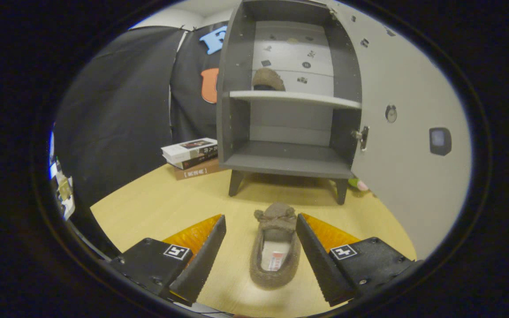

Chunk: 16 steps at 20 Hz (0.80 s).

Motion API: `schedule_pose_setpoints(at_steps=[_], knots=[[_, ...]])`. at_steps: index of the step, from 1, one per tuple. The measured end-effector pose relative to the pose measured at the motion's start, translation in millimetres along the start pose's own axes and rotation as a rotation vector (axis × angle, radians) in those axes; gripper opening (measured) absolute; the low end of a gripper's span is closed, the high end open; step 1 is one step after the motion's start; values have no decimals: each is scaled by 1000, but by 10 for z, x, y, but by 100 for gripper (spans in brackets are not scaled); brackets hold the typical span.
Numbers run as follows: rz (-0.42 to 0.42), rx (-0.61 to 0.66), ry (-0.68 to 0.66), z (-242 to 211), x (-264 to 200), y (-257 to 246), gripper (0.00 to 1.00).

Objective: Open the shoe cabinet door, grab the shoes and put them into the shoe cabinet, then close the shoe cabinet door.

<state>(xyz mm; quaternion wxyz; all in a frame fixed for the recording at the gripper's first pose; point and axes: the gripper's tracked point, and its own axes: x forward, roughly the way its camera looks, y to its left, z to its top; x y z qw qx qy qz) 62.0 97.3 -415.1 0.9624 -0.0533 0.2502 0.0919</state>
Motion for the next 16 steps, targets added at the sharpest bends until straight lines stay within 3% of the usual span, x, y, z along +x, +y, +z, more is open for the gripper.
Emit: schedule_pose_setpoints(at_steps=[2, 5, 9, 11, 14, 16], knots=[[-10, 51, 68, -194, 209, 19, 100], [-12, 137, 166, -397, 439, 65, 89], [-87, 154, 221, -505, 779, -16, 65], [-99, 128, 248, -636, 958, -27, 43], [-125, 135, 164, -548, 1068, -98, 13], [-134, 122, 167, -550, 994, -109, 10]])
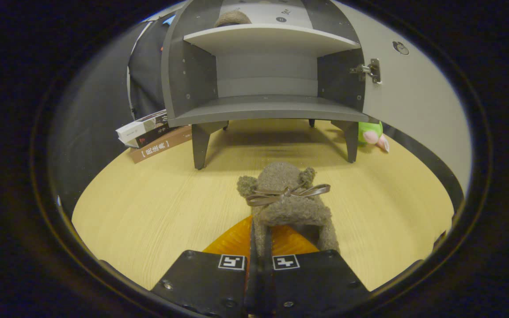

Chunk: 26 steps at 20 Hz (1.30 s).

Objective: Open the shoe cabinet door, grab the shoes and put them into the shoe cabinet, then close the shoe cabinet door.

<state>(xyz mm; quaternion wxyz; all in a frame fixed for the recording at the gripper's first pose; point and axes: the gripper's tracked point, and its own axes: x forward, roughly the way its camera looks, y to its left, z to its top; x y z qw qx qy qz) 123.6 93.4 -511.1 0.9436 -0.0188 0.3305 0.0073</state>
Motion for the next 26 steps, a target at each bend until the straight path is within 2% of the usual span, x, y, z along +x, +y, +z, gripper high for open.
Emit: schedule_pose_setpoints(at_steps=[6, 11, 18, 26], knots=[[38, -32, -48, 173, -455, -32, 9], [45, -111, -153, 606, -1019, -59, 9], [60, -198, -334, 1577, -1894, -86, 10], [68, -245, -469, 2761, -2629, -28, 9]])
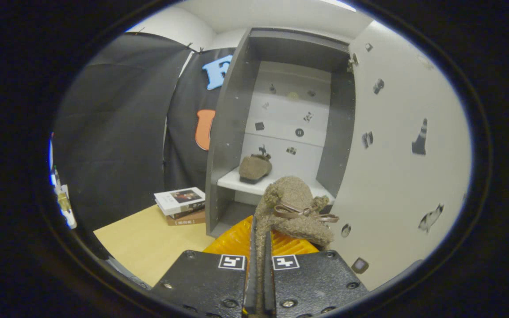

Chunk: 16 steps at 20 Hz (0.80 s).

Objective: Open the shoe cabinet door, grab the shoes and put them into the shoe cabinet, then close the shoe cabinet door.

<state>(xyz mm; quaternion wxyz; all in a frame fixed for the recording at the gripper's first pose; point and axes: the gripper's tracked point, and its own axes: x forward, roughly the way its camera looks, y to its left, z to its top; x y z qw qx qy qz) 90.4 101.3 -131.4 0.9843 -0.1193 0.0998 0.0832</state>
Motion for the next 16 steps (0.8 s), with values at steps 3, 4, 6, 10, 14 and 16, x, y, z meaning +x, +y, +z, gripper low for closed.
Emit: schedule_pose_setpoints(at_steps=[3, 4, 6, 10, 14, 16], knots=[[-27, -29, -34, 544, 23, -137, 9], [-29, -39, -41, 672, 60, -165, 9], [-29, -53, -36, 906, 188, -185, 10], [-29, -35, -7, 1219, 608, -257, 9], [-93, -55, 31, 1364, 1193, -535, 9], [-122, -40, 61, 1368, 1523, -682, 9]])
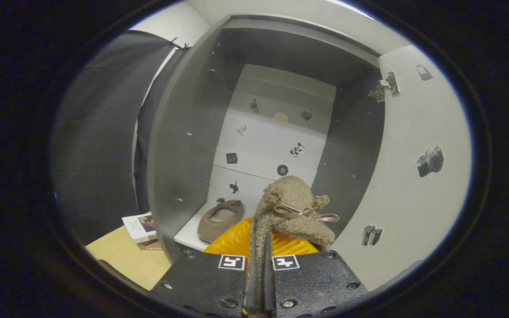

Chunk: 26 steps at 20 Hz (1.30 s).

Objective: Open the shoe cabinet door, grab the shoes and put them into the shoe cabinet, then close the shoe cabinet door.

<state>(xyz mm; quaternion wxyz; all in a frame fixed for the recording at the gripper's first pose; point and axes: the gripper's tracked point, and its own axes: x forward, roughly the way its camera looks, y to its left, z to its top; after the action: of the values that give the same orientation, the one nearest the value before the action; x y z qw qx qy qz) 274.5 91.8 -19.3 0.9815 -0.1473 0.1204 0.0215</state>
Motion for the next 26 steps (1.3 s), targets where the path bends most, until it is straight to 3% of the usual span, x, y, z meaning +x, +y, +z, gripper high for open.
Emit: schedule_pose_setpoints(at_steps=[7, 9, 13, 18, 21, 25, 26], knots=[[-14, 26, 120, -293, 1050, -206, 9], [25, 36, 156, -399, 1250, -168, 9], [54, -46, 157, -480, 1701, 0, 9], [7, -162, 167, -607, 2117, 16, 10], [-7, -154, 216, -843, 2300, -27, 11], [57, -48, 221, -948, 2345, 84, 18], [60, -37, 219, -946, 2321, 103, 27]])
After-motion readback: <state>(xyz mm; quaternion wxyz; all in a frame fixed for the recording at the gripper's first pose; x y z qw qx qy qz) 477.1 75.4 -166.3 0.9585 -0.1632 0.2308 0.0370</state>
